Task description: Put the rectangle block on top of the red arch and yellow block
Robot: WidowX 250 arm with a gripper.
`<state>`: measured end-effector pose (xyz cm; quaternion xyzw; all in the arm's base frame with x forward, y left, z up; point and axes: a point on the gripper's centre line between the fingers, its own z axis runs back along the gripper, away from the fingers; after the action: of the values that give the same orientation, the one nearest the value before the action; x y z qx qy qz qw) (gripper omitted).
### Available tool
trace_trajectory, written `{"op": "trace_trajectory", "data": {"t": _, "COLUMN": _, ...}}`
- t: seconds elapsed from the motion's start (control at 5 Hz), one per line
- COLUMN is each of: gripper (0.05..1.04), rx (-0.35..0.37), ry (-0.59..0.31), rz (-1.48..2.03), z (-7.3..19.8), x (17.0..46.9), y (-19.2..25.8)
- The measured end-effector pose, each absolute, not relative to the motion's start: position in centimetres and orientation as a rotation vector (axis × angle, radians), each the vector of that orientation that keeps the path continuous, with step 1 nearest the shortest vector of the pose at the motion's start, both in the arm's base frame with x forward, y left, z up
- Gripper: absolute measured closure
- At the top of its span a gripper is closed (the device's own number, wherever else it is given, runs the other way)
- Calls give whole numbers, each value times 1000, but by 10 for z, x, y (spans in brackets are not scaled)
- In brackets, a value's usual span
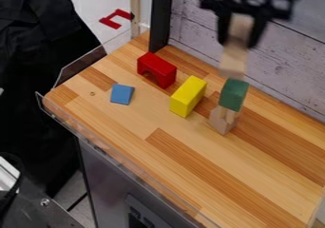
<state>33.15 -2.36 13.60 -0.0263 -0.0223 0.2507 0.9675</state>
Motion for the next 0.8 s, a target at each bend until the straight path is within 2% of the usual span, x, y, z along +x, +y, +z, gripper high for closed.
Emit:
{"op": "trace_trajectory", "data": {"t": 0.4, "gripper": 614, "rx": -153, "ry": -74, "rz": 785, "z": 134, "x": 320, "y": 22}}
{"op": "trace_trajectory", "data": {"t": 0.8, "gripper": 613, "rx": -227, "ry": -27, "rz": 843, "z": 106, "x": 325, "y": 33}}
